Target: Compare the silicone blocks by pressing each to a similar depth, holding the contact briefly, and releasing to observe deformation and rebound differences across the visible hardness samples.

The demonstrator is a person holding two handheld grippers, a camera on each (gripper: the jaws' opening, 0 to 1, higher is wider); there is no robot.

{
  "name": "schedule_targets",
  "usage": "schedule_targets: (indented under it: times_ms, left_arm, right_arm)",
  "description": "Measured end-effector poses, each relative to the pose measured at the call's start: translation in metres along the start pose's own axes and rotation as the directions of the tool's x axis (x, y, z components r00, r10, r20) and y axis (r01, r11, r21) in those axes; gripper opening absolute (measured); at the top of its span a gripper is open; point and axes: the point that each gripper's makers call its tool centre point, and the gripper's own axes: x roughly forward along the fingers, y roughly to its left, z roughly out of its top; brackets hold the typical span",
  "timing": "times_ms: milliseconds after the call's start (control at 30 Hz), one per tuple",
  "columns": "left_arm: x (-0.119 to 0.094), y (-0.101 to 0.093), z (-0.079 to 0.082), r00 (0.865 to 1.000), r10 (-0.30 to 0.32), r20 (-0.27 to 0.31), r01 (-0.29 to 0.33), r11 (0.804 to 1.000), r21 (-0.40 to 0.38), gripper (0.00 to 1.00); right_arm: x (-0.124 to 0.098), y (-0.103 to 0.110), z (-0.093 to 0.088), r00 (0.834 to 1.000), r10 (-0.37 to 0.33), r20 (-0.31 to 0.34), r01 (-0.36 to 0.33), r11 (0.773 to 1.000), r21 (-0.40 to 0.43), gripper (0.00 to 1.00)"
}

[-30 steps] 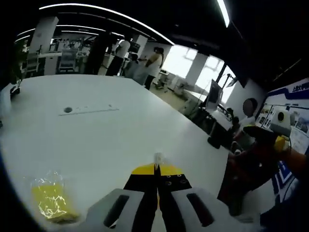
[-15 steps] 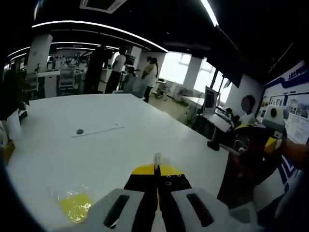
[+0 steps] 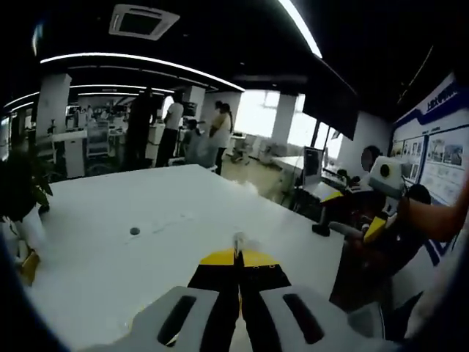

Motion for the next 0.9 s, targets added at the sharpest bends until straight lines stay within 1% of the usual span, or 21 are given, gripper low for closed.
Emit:
schedule_targets:
  times_ms: [33,67,133,200,300,400,567,767,800,833,900]
  left_arm:
    - [-0.002,0.0,0.0,1.0,0.0,-0.002,0.0,1.0,0.012,0.0]
    - [-0.004,0.0,0.001,1.0,-0.016,-0.004,0.016,1.0,0.002,0.0]
    - [-0.006,0.001,0.002,1.0,-0.016,-0.001,0.016,1.0,0.01,0.0]
    - [-0.008,0.001,0.003,1.0,-0.024,-0.004,0.024,1.0,0.013,0.0]
    - [-0.01,0.001,0.005,0.999,-0.033,-0.006,0.033,0.999,0.022,0.0]
    - [-0.01,0.002,0.006,0.999,-0.041,-0.008,0.041,0.999,0.03,0.0]
    - [-0.009,0.002,0.009,0.999,-0.045,-0.011,0.046,0.998,0.037,0.0]
    - [-0.004,0.005,0.016,0.998,-0.063,-0.014,0.064,0.997,0.039,0.0]
    - [-0.002,0.005,0.018,0.997,-0.071,-0.015,0.071,0.997,0.036,0.0]
    - [-0.001,0.001,0.018,0.997,-0.082,-0.015,0.082,0.996,0.03,0.0]
    - [0.001,-0.001,0.02,0.996,-0.084,-0.01,0.084,0.996,0.036,0.0]
  right_arm:
    - [0.003,0.0,0.004,1.0,0.009,0.005,-0.009,1.0,-0.019,0.58]
    - [0.008,-0.001,0.009,1.0,0.023,0.005,-0.023,0.999,-0.027,0.58]
    - [0.017,0.003,0.017,0.997,0.07,-0.012,-0.071,0.996,-0.059,0.59]
    - [0.026,0.005,0.02,0.994,0.104,-0.038,-0.107,0.99,-0.095,0.6]
    - [0.044,0.009,0.023,0.983,0.163,-0.085,-0.172,0.978,-0.12,0.61]
    - [0.056,0.01,0.023,0.976,0.188,-0.11,-0.204,0.967,-0.153,0.61]
    - [0.08,0.014,0.018,0.957,0.244,-0.155,-0.268,0.95,-0.16,0.61]
    - [0.097,0.017,0.011,0.94,0.284,-0.188,-0.314,0.936,-0.157,0.62]
    - [0.101,0.017,0.009,0.936,0.295,-0.191,-0.325,0.933,-0.154,0.62]
    - [0.104,0.017,0.009,0.934,0.305,-0.185,-0.332,0.934,-0.135,0.63]
    - [0.109,0.017,0.009,0.931,0.317,-0.181,-0.341,0.931,-0.126,0.64]
